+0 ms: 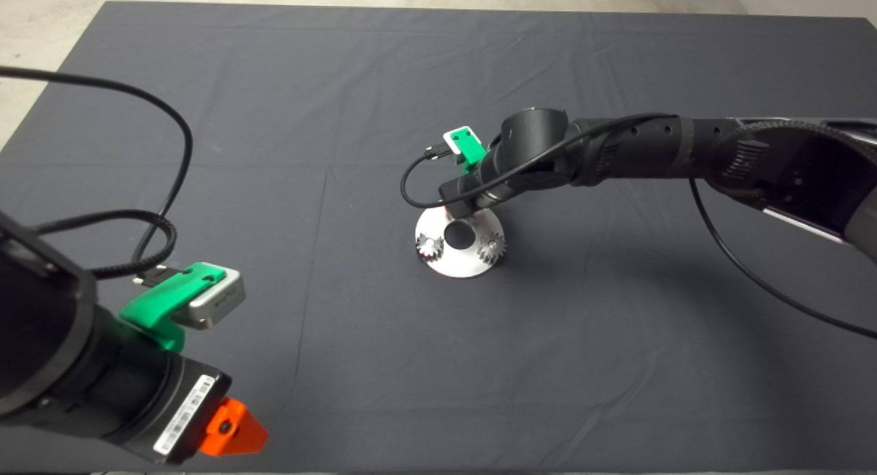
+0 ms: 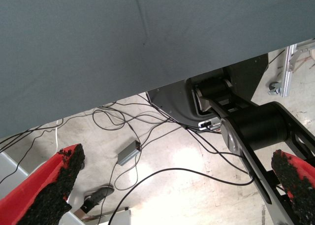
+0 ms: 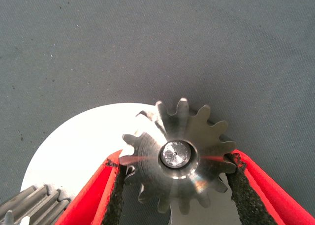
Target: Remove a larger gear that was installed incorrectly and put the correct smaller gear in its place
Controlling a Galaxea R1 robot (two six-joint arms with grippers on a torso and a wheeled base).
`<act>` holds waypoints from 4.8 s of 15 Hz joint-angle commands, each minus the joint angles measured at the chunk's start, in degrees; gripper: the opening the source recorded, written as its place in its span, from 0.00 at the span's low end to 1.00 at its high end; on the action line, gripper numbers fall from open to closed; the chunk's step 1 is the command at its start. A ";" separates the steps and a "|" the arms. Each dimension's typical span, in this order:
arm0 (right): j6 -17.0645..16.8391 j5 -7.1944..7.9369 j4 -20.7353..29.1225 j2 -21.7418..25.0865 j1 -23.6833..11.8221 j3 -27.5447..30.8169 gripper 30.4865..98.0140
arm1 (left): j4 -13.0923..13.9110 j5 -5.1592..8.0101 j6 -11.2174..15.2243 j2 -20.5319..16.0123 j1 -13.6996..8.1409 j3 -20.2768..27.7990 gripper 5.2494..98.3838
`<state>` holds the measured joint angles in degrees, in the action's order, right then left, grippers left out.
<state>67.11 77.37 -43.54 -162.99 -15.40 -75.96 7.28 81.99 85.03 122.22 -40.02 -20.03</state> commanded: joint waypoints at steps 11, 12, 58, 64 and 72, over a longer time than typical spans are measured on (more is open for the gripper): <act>0.13 0.41 -2.86 0.25 -1.39 0.30 0.25 | 0.54 -0.17 -0.04 -0.11 -0.76 0.71 0.99; 0.13 0.41 -2.86 0.25 -1.47 0.55 0.25 | 0.54 -0.17 -0.04 -0.17 -0.76 0.71 0.99; 11.64 12.45 3.12 27.94 -0.69 33.44 0.23 | 0.54 -0.34 -0.04 0.70 -0.68 0.71 0.99; 11.64 12.71 -0.07 27.76 0.97 32.82 0.23 | 0.46 -0.87 -0.09 1.79 -0.72 0.71 0.99; 11.64 12.89 -3.91 28.38 1.51 32.73 0.23 | 0.46 -0.87 0.58 7.12 -0.67 0.71 0.99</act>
<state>78.31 87.95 -42.97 -135.04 -12.70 -43.48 7.27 80.96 85.25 129.53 -40.02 -20.00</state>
